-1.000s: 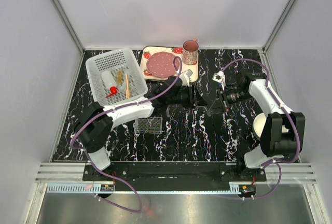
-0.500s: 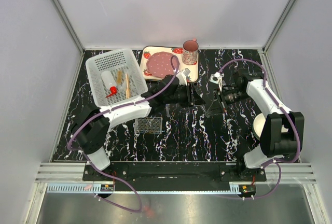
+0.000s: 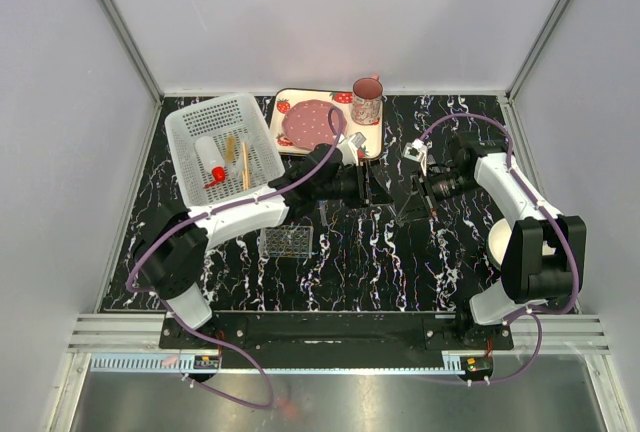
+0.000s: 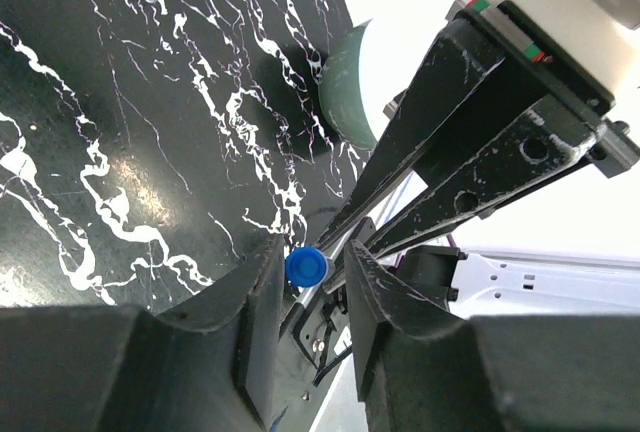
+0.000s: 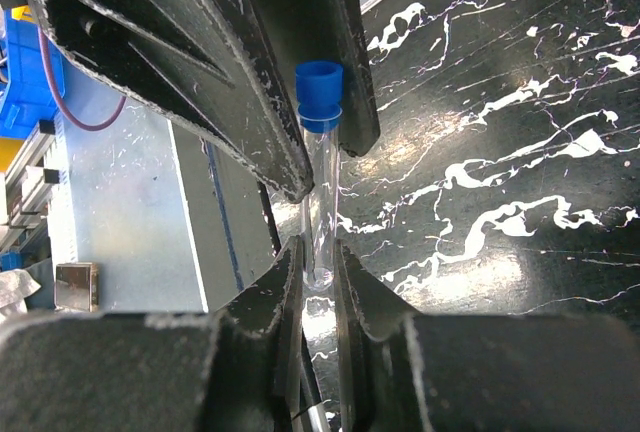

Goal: Organize the chemistry lab equipment

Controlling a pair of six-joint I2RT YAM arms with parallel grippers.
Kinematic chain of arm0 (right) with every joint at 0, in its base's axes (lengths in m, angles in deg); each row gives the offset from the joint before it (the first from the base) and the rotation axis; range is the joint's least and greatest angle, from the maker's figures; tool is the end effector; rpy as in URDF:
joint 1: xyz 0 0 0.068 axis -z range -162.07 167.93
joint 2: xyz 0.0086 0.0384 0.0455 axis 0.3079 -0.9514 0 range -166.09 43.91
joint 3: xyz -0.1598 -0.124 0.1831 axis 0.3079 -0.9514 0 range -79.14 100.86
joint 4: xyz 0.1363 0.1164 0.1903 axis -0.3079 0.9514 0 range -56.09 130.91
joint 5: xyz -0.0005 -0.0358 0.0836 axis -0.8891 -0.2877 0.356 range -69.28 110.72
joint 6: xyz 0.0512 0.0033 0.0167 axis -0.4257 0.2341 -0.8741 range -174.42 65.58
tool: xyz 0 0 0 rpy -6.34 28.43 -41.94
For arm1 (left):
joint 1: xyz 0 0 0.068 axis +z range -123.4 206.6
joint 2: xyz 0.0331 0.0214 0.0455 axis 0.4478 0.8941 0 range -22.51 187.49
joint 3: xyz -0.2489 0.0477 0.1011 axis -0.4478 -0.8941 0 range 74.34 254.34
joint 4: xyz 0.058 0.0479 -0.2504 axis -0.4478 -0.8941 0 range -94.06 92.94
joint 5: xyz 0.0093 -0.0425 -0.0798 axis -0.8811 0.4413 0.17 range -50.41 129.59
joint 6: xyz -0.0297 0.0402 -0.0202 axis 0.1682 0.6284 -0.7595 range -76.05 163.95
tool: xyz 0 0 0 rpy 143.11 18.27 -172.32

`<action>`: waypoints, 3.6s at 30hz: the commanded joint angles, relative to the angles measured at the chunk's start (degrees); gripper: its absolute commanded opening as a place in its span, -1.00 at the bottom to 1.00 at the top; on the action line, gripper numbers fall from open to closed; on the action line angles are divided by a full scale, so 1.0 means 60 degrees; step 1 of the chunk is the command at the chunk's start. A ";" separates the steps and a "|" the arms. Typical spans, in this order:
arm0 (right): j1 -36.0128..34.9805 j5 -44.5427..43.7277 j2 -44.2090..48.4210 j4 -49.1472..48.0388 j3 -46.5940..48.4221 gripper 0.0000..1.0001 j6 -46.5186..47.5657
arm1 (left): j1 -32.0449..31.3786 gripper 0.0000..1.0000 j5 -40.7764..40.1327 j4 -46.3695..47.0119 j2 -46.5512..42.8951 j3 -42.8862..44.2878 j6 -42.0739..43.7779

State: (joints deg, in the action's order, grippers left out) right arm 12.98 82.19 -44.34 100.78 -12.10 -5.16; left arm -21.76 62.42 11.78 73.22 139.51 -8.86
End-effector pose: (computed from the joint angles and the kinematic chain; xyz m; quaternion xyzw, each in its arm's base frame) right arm 0.2614 0.0540 0.2537 -0.3992 0.7611 0.4678 0.2060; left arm 0.2469 -0.2985 0.2639 0.0795 0.8150 -0.5291 0.2227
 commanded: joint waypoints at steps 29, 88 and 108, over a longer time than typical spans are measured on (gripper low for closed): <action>-0.0156 -0.0794 0.0689 -0.0948 -0.0333 1.00 -0.0532 | 0.0574 -0.96 -0.2406 -0.0826 -0.3585 -0.2671 0.1535; -0.0142 -0.1295 0.0484 -0.1477 -0.0525 0.99 -0.0973 | 0.1351 -0.91 -0.9064 -0.3481 -0.5788 -0.5134 0.3354; -0.0142 -0.1295 0.0440 -0.1448 -0.0510 0.99 -0.0929 | 0.1424 -0.84 -0.8727 -0.2734 -0.5378 -0.5675 0.3603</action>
State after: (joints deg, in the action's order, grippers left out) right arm 12.30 74.15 -41.39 92.24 -15.22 -11.17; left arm -13.54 9.61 -9.07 40.34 106.98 11.42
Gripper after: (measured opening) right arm 0.994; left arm 0.169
